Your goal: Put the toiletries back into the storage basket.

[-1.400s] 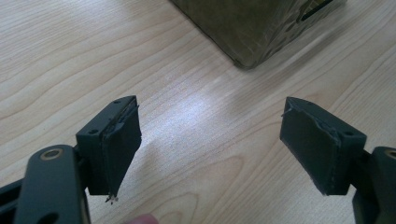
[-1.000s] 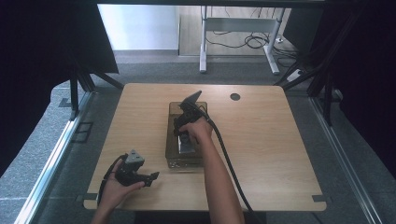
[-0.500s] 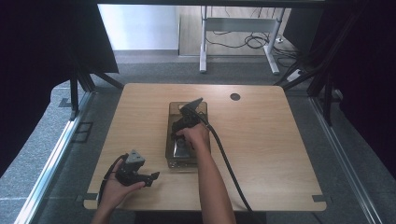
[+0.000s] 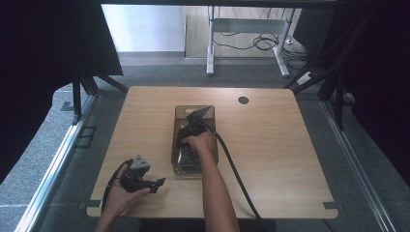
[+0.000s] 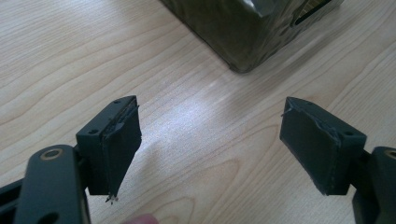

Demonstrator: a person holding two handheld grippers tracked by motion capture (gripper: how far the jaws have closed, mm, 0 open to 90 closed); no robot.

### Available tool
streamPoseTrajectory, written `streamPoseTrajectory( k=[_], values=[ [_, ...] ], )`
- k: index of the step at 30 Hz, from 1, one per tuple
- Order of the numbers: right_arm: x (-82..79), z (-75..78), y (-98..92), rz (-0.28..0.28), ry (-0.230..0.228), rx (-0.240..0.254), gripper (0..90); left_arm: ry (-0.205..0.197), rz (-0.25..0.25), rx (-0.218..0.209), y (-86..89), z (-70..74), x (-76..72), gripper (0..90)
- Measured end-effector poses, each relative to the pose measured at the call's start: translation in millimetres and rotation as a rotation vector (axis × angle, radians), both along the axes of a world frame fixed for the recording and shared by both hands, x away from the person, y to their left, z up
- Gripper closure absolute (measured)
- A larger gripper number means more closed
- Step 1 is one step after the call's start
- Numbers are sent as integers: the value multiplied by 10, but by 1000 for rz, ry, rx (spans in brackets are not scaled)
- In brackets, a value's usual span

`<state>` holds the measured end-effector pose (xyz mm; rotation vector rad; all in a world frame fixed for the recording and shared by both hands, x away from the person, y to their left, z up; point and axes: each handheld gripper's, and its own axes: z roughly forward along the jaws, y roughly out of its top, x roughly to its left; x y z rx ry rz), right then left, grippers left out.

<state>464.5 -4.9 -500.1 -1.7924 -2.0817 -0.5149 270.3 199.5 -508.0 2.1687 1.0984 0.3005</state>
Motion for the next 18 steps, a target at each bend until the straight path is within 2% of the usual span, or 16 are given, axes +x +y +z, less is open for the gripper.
streamPoseTrajectory(
  k=[8,10,12,14,18],
  values=[
    [-12,-63,24,-22,5,-6,447,1,-1,4,2,-5,7,209],
    [-17,-61,22,-18,1,-25,443,1,-1,3,-2,-6,8,209],
    [-25,-51,26,-9,-1,-43,434,1,-4,4,-6,-8,9,209],
    [-32,-22,23,-15,-12,-27,418,2,-5,5,-11,-10,8,209],
    [-34,69,0,-11,-33,-28,417,6,-5,2,-22,-10,3,209]
  ],
)
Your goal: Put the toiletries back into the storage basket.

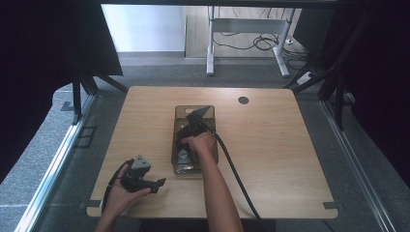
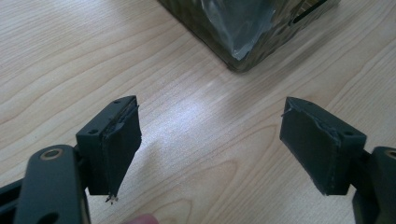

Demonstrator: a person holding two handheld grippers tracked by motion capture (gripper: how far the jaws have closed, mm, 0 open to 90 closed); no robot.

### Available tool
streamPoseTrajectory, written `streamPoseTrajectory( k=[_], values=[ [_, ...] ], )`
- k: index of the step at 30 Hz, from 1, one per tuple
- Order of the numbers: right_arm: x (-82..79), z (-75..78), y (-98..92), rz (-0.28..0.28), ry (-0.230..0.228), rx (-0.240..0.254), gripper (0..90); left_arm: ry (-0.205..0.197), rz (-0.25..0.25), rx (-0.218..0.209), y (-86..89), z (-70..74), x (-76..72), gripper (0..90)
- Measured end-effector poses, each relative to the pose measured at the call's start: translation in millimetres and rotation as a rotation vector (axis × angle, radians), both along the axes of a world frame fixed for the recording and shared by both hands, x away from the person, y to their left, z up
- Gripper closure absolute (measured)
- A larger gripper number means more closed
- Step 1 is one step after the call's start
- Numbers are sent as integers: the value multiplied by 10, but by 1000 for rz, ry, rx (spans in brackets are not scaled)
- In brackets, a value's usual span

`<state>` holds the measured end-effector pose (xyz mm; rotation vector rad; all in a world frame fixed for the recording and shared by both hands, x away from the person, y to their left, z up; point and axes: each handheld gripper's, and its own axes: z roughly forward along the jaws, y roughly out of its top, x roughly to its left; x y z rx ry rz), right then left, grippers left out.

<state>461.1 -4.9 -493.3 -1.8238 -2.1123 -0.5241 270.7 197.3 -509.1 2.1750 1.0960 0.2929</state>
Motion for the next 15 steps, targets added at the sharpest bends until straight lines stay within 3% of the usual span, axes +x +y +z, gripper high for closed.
streamPoseTrajectory(
  k=[10,15],
  values=[
    [-9,290,-128,37,-81,-17,402,-7,0,9,0,-10,16,209],
    [-52,394,-175,89,-123,-27,403,-9,2,11,2,-8,15,209]
  ],
)
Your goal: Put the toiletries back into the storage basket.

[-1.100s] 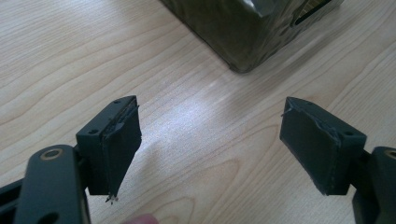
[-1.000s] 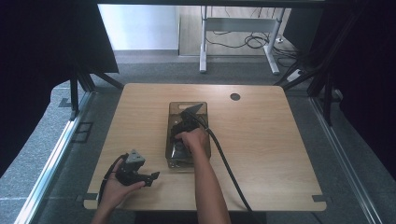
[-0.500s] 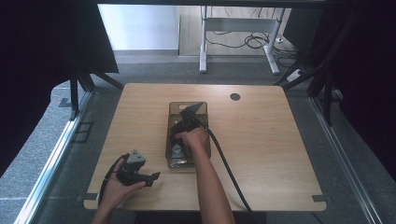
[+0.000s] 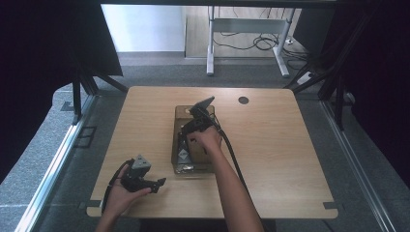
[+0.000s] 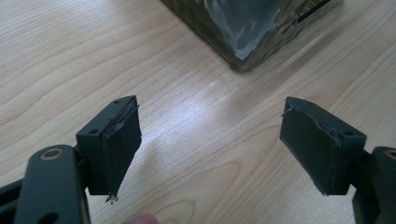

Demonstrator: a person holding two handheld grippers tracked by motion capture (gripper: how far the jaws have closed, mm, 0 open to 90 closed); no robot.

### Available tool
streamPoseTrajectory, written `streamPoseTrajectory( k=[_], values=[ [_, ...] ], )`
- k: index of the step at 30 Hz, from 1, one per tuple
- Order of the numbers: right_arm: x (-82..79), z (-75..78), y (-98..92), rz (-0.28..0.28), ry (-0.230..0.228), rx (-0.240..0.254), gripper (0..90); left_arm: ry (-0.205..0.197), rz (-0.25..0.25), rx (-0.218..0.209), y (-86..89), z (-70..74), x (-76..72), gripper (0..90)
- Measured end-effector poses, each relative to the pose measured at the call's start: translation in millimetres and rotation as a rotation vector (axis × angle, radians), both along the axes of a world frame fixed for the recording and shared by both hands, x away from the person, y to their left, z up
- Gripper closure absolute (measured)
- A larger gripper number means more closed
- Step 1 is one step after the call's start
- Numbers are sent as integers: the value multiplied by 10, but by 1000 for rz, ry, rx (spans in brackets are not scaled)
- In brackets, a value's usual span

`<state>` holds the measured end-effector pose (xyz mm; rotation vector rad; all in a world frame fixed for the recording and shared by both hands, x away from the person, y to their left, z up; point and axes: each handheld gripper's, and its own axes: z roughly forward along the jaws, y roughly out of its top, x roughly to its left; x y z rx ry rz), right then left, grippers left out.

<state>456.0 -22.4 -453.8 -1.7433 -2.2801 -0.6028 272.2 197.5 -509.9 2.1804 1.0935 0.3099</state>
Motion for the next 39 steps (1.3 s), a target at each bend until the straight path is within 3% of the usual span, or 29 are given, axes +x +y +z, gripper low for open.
streamPoseTrajectory(
  k=[12,18,22,25,28,34,39],
  values=[
    [-237,206,-107,230,-139,4,411,9,17,2,14,-24,4,209],
    [-390,282,-263,340,-256,-2,422,1,22,11,30,-21,4,211],
    [-522,306,-388,391,-310,13,422,-7,34,9,41,-7,-2,211],
    [-613,326,-489,401,-342,15,422,-9,36,18,38,-5,-2,212],
    [-698,333,-667,401,-371,47,438,-3,34,26,21,-23,-1,212],
    [-878,233,-1013,394,-409,48,449,-3,28,42,-6,-46,-5,211],
    [-1036,195,-1343,356,-467,69,453,0,34,48,-20,-58,-14,211]
  ],
)
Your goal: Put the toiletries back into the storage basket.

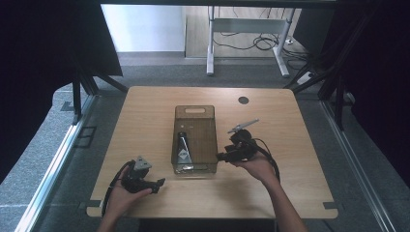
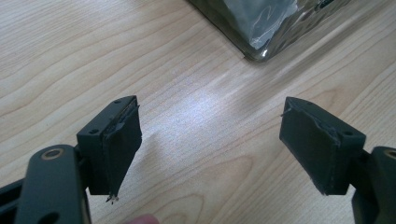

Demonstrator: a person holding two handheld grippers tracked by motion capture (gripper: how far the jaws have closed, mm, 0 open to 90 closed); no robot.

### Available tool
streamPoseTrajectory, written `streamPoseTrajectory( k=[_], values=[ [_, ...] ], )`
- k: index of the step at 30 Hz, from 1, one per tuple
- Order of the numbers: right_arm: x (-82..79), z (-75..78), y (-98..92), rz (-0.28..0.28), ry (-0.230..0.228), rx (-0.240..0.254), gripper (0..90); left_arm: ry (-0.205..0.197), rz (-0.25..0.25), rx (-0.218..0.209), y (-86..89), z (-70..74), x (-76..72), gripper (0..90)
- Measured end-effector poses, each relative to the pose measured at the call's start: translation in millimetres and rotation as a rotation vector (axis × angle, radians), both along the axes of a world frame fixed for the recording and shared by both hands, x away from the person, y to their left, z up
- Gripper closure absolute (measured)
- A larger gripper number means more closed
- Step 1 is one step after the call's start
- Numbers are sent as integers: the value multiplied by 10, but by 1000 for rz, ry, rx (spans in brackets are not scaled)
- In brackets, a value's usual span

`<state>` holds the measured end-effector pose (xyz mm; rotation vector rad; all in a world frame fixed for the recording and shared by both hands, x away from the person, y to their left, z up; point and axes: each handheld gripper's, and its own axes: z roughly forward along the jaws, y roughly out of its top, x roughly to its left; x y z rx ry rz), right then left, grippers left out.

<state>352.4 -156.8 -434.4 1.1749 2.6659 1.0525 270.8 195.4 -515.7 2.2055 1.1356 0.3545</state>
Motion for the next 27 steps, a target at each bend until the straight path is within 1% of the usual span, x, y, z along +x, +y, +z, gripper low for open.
streamPoseTrajectory(
  k=[2,6,8,11,15,16,17,18,19,21,23,25,26,27],
  values=[
    [-64,-20,-128,-15,-21,7,455,4,3,3,-9,-6,-3,211],
    [-189,-110,-378,-48,-43,36,465,4,-1,8,-27,-7,-12,211],
    [-236,-168,-484,-63,-48,46,466,5,0,11,-34,-8,-14,211],
    [-282,-253,-614,-70,-48,68,466,6,-3,17,-41,-17,-14,211],
    [-324,-366,-754,-82,-55,84,456,11,4,19,-38,-35,-9,211],
    [-336,-394,-791,-88,-56,96,455,13,5,20,-35,-44,-4,211],
    [-348,-426,-832,-94,-62,121,459,17,8,21,-35,-53,1,211],
    [-345,-454,-863,-103,-50,146,458,18,12,22,-38,-62,5,211],
    [-336,-471,-884,-108,-36,143,455,20,6,22,-40,-69,9,211],
    [-356,-478,-905,-119,-61,116,450,23,4,23,-51,-75,11,211],
    [-368,-489,-925,-125,-68,130,427,23,0,22,-60,-73,11,211],
    [-373,-514,-950,-135,-88,121,392,22,-4,20,-70,-71,7,211],
    [-371,-530,-979,-145,-85,129,384,21,-7,21,-74,-69,4,211],
    [-363,-552,-1023,-166,-86,137,382,21,-9,20,-77,-69,1,211]
  ],
)
